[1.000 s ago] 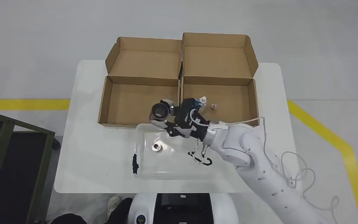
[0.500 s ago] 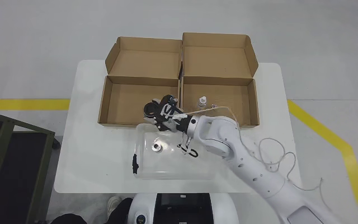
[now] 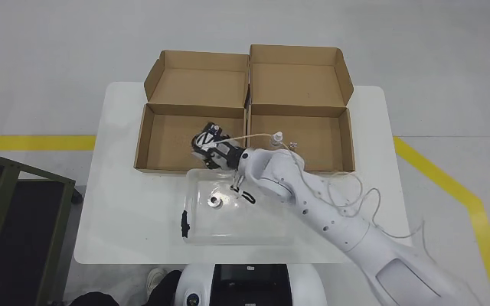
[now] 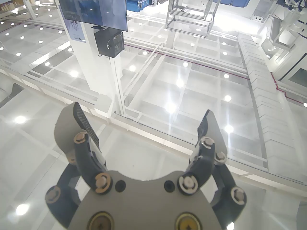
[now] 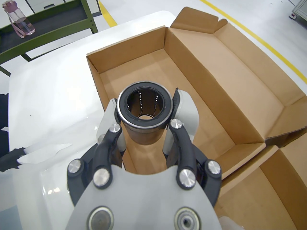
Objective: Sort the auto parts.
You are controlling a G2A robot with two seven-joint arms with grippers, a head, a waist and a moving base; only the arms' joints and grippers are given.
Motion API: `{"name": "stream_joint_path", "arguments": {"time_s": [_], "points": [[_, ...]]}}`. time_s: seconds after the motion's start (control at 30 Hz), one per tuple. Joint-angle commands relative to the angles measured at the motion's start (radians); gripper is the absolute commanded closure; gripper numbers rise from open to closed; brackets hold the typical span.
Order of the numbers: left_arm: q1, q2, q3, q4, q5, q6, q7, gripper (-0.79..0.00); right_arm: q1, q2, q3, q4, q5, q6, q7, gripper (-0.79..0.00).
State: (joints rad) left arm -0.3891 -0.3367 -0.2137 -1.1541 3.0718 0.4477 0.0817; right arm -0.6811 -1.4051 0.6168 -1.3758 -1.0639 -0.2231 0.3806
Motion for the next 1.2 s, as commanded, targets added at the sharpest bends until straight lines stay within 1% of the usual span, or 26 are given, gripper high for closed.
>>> {"name": "stream_joint_path", "arguments": {"time_s": [0.0,0.37,0.63,0.67,0.7,0.77,0.83,1.0,1.07,1.1,1.13,1.17], "points": [[0.0,0.0,0.0,0.0,0.0,0.0,0.0,-0.785,0.016,-0.014,-0.011,0.03,0.009,0.015,0.015,0.0],[0.0,0.0,0.0,0.0,0.0,0.0,0.0,-0.785,0.081,-0.08,-0.057,0.154,0.024,0.039,0.029,0.0],[0.0,0.0,0.0,0.0,0.0,0.0,0.0,-0.785,0.103,-0.12,-0.081,0.23,0.025,0.027,0.031,0.0],[0.0,0.0,0.0,0.0,0.0,0.0,0.0,-0.785,0.105,-0.124,-0.083,0.238,0.023,0.025,0.032,-0.031],[0.0,0.0,0.0,0.0,0.0,0.0,0.0,-0.785,0.107,-0.128,-0.084,0.245,0.023,0.023,0.033,-0.108],[0.0,0.0,0.0,0.0,0.0,0.0,0.0,-0.785,0.111,-0.135,-0.084,0.26,0.021,0.019,0.033,-0.222],[0.0,0.0,0.0,0.0,0.0,0.0,0.0,-0.785,0.114,-0.141,-0.082,0.275,0.021,0.016,0.034,-0.286],[0.0,0.0,0.0,0.0,0.0,0.0,0.0,-0.785,0.118,-0.154,-0.075,0.303,0.019,0.006,0.037,-0.317],[0.0,0.0,0.0,0.0,0.0,0.0,0.0,-0.785,0.118,-0.158,-0.072,0.31,0.019,0.003,0.042,-0.354],[0.0,0.0,0.0,0.0,0.0,0.0,0.0,-0.785,0.117,-0.16,-0.07,0.314,0.019,-0.001,0.046,-0.385],[0.0,0.0,0.0,0.0,0.0,0.0,0.0,-0.785,0.116,-0.162,-0.068,0.318,0.024,-0.007,0.052,-0.437],[0.0,0.0,0.0,0.0,0.0,0.0,0.0,-0.785,0.117,-0.163,-0.065,0.32,0.023,-0.01,0.054,-0.634]]}}
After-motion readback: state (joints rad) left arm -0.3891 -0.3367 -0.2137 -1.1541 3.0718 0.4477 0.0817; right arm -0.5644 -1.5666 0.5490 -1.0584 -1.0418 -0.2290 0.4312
